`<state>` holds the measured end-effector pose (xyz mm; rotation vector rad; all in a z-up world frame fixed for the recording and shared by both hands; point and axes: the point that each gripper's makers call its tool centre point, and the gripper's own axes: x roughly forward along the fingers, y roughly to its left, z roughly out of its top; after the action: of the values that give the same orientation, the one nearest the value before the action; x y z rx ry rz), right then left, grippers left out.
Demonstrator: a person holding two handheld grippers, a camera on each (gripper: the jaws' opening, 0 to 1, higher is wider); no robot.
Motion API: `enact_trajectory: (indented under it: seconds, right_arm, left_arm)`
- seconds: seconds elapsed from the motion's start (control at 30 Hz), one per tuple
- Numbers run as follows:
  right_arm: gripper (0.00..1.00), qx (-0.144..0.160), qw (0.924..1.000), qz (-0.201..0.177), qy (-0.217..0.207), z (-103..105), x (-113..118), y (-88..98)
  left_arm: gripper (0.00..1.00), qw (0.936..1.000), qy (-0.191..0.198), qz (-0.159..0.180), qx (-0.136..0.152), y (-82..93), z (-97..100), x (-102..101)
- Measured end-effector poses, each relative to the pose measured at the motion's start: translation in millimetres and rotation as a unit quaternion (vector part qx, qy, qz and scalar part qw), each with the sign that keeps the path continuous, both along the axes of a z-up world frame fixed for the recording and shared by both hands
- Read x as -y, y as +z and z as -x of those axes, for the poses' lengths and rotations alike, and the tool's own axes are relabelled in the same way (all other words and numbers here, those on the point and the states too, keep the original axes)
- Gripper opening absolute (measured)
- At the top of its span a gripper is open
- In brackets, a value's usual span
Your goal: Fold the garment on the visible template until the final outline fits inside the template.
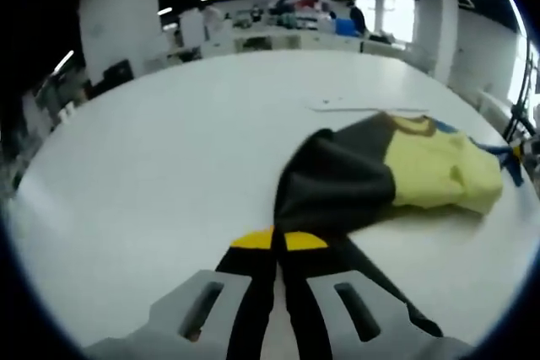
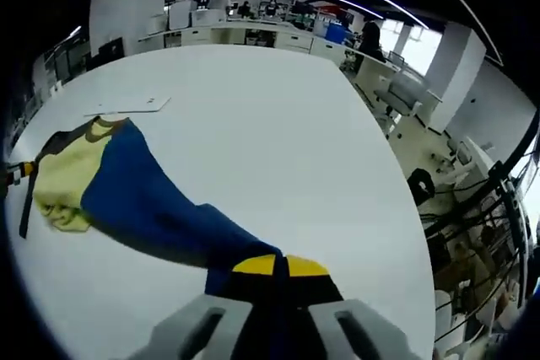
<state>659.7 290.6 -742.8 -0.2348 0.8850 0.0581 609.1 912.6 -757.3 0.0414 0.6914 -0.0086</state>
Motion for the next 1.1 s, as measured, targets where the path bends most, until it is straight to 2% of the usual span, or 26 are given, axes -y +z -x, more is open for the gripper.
enact_trajectory:
  seconds: [0.17, 0.33, 0.43, 0.57, 0.6, 0.63, 0.67, 0.73, 0.8, 0.87, 0.97, 1.03, 1.1]
  right_arm:
    - [0.00, -0.003, 1.0000, 0.004, -0.008, 0.4, 5.5, -0.6]
    - [0.00, -0.008, 0.9999, 0.007, -0.010, -7.1, 14.1, -7.0]
    - [0.00, -0.013, 0.9998, 0.004, -0.011, -8.6, 16.4, -11.5]
    - [0.00, -0.009, 0.9998, -0.010, -0.013, -0.6, 5.4, -8.3]
    - [0.00, -0.013, 0.9999, -0.010, 0.005, 7.7, -3.6, -6.9]
    - [0.00, -0.011, 0.9999, -0.001, 0.003, 10.0, -3.4, -5.7]
    - [0.00, -0.003, 0.9998, 0.011, 0.014, 1.4, 0.6, -6.8]
    - [0.11, 0.008, 0.9999, -0.003, 0.007, -1.2, -2.8, -5.4]
    - [0.30, 0.017, 0.9997, -0.009, 0.014, 0.2, -11.5, 1.0]
    - [0.42, 0.031, 0.9989, -0.015, 0.032, -6.5, -19.0, 6.0]
    - [0.52, 0.048, 0.9967, -0.019, 0.063, -5.5, -38.4, 17.0]
    - [0.60, 0.062, 0.9932, -0.018, 0.097, 0.0, -60.6, 26.5]
    - [0.69, 0.070, 0.9895, -0.025, 0.124, 5.8, -84.8, 32.3]
  left_arm:
    - [0.00, 1.0000, 0.002, -0.003, -0.001, -0.9, -3.4, -8.4]
    - [0.00, 0.9998, 0.014, -0.011, 0.011, 5.8, -6.2, -18.8]
    - [0.00, 0.9998, 0.019, 0.000, 0.009, 6.1, -6.2, -19.1]
    - [0.00, 0.9998, 0.018, -0.001, 0.005, 3.3, -2.8, -21.6]
    - [0.00, 0.9998, 0.017, -0.002, 0.005, 3.4, -2.7, -21.1]
    - [0.00, 0.9999, 0.016, 0.000, 0.004, 3.7, -1.6, -19.1]
    - [0.01, 0.9998, 0.019, 0.005, -0.003, 2.8, 0.8, -17.5]
    - [0.12, 0.9998, 0.019, 0.009, 0.001, 5.1, 3.1, -12.9]
    - [0.22, 0.9998, 0.013, 0.011, 0.012, 11.9, 6.6, -4.6]
    - [0.32, 0.9993, -0.007, 0.007, 0.035, 20.1, -2.8, 1.0]
    - [0.44, 0.9980, -0.032, -0.007, 0.054, 34.7, 2.3, 11.7]
    - [0.54, 0.9968, -0.045, -0.024, 0.062, 45.4, 3.5, 14.7]
    - [0.67, 0.9951, -0.055, -0.023, 0.079, 54.2, 6.2, 21.4]
